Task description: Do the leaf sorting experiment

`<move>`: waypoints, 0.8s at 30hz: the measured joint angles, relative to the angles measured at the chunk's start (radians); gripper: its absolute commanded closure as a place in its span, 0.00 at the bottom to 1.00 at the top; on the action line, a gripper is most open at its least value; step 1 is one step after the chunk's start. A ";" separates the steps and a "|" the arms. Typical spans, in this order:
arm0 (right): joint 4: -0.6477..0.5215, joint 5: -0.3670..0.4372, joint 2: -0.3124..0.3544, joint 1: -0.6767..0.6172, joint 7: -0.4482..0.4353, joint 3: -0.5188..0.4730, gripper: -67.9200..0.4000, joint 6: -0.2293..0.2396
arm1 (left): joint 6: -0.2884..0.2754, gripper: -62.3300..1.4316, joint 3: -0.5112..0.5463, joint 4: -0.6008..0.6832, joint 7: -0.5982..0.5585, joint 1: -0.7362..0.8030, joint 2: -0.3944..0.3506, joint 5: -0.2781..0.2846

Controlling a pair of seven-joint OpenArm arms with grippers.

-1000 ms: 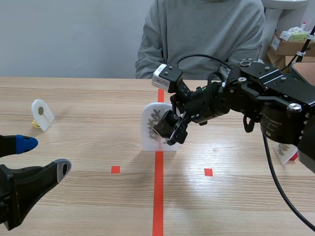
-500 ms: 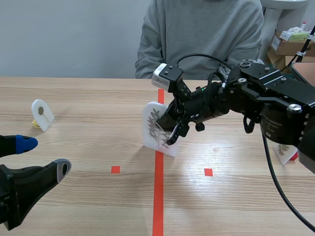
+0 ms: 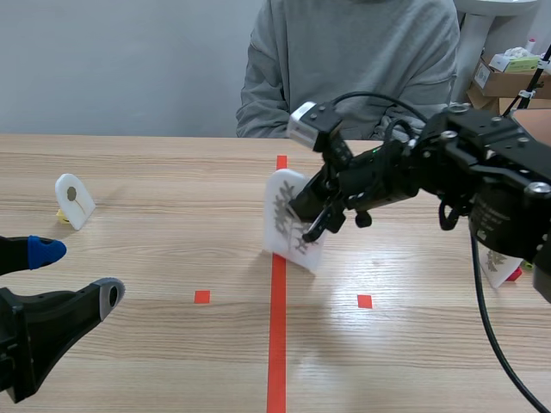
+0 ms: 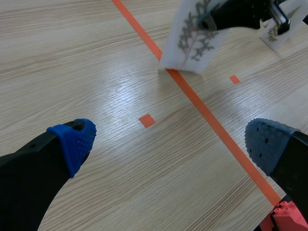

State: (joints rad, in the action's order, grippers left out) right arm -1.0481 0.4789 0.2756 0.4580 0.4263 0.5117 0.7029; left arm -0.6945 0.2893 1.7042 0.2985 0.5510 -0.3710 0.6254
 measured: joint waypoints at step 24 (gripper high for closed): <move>-0.271 -0.003 0.051 -0.409 0.072 -0.661 0.98 -0.233 | 0.000 0.00 0.000 0.000 0.000 0.000 0.000 0.001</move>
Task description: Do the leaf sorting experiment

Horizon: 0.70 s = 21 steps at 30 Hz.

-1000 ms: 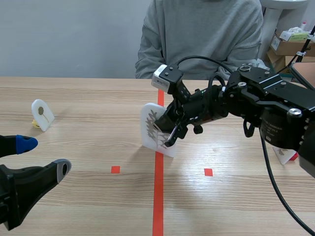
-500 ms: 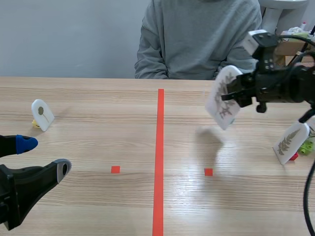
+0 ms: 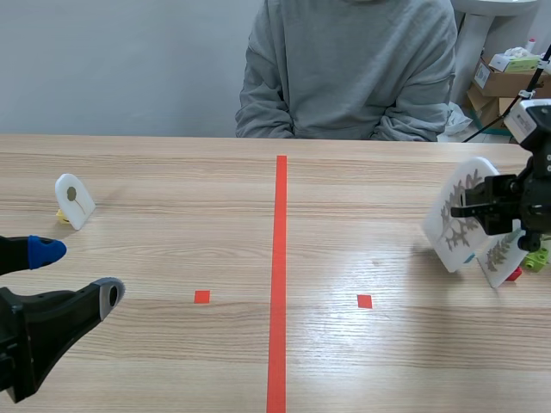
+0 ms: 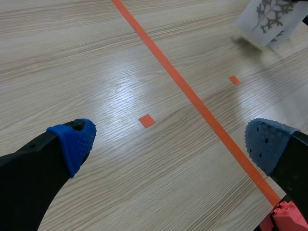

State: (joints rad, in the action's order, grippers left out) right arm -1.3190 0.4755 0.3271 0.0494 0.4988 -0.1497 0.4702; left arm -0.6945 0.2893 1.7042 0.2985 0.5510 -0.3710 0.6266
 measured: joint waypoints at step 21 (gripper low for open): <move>0.000 -0.001 0.000 -0.086 -0.003 -0.098 0.60 -0.044 | 0.000 0.00 0.000 0.000 0.000 0.000 0.000 0.001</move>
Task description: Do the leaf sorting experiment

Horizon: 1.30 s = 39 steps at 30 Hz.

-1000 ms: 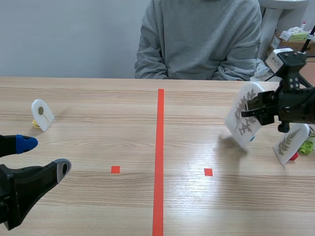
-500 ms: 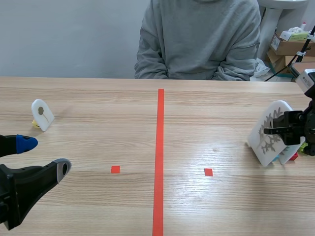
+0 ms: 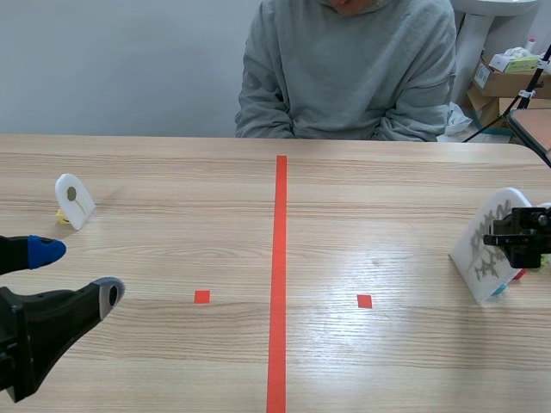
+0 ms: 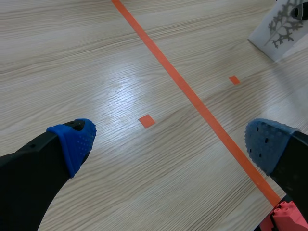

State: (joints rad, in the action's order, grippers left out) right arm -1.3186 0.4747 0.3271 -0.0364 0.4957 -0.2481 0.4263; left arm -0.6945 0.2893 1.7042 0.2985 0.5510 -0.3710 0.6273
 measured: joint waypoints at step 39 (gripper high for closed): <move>-0.530 0.352 0.108 -0.433 0.051 -0.224 0.34 0.314 | 0.000 0.00 0.000 0.000 -0.003 0.000 0.000 0.002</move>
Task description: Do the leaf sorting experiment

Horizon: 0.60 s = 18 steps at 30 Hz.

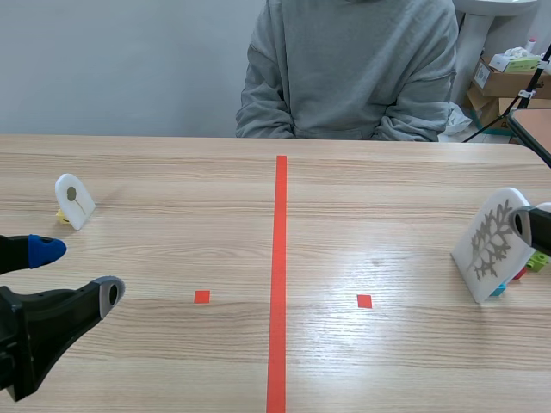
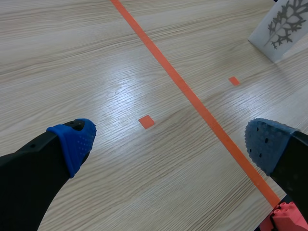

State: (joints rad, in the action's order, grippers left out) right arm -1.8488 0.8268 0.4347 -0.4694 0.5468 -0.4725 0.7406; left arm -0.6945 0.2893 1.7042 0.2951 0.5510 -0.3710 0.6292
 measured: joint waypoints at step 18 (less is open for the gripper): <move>-0.013 0.198 0.009 -0.053 0.109 -0.006 0.34 -0.003 | 0.000 0.00 0.000 0.000 -0.004 0.000 0.000 0.027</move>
State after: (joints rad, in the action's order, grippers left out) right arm -1.8618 1.0245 0.4438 -0.5220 0.6556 -0.4786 0.7376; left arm -0.6945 0.2893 1.7042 0.2909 0.5510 -0.3710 0.6567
